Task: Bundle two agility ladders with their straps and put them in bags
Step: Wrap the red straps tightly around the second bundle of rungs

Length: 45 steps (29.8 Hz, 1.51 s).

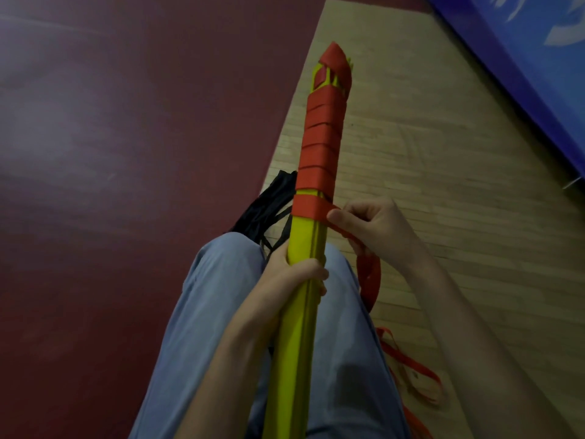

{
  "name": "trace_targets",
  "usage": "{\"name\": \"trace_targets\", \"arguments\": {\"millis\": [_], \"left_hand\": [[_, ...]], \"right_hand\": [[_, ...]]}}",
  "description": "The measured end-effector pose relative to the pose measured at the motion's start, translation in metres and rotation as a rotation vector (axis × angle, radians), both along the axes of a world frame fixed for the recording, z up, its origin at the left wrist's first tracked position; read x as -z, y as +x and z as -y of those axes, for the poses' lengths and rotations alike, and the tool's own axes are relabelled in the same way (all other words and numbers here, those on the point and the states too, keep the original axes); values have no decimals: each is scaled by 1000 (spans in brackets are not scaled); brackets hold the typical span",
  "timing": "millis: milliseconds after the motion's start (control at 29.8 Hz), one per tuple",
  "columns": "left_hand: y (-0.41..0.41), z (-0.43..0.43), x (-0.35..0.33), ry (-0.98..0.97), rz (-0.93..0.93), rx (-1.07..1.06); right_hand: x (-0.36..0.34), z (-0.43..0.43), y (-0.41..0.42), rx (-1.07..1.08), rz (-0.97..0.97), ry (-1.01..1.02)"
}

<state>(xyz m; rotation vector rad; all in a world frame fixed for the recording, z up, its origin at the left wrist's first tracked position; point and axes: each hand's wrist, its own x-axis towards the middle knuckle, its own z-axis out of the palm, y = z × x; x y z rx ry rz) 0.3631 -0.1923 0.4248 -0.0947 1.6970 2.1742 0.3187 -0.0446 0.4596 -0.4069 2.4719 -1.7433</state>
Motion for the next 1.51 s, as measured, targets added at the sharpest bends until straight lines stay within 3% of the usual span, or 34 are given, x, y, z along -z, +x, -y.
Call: {"name": "trace_targets", "arguments": {"millis": [134, 302, 538, 874, 1075, 1243, 1310, 1411, 1512], "left_hand": [[-2, 1, 3, 43, -1, 2], [-1, -1, 1, 105, -18, 52], [0, -1, 2, 138, -20, 59], [-2, -7, 4, 168, -2, 126], [-2, -8, 7, 209, 2, 176], [-2, -9, 11, 411, 32, 247], [-5, -7, 13, 436, 66, 270], [-10, -5, 1, 252, 111, 305], [-8, -10, -4, -23, 30, 164]], "right_hand": [[-11, -5, -2, -102, 77, -35], [-25, 11, -11, -16, 16, -290], [-12, 1, -7, -51, 95, -77], [15, -11, 8, -87, 155, -234], [20, -3, 8, 139, 98, -261], [23, -2, 7, -98, 261, -216], [24, 1, 9, -81, 266, -213], [19, 2, 7, 78, 279, -201], [8, 6, 1, 150, 221, -83]]}}
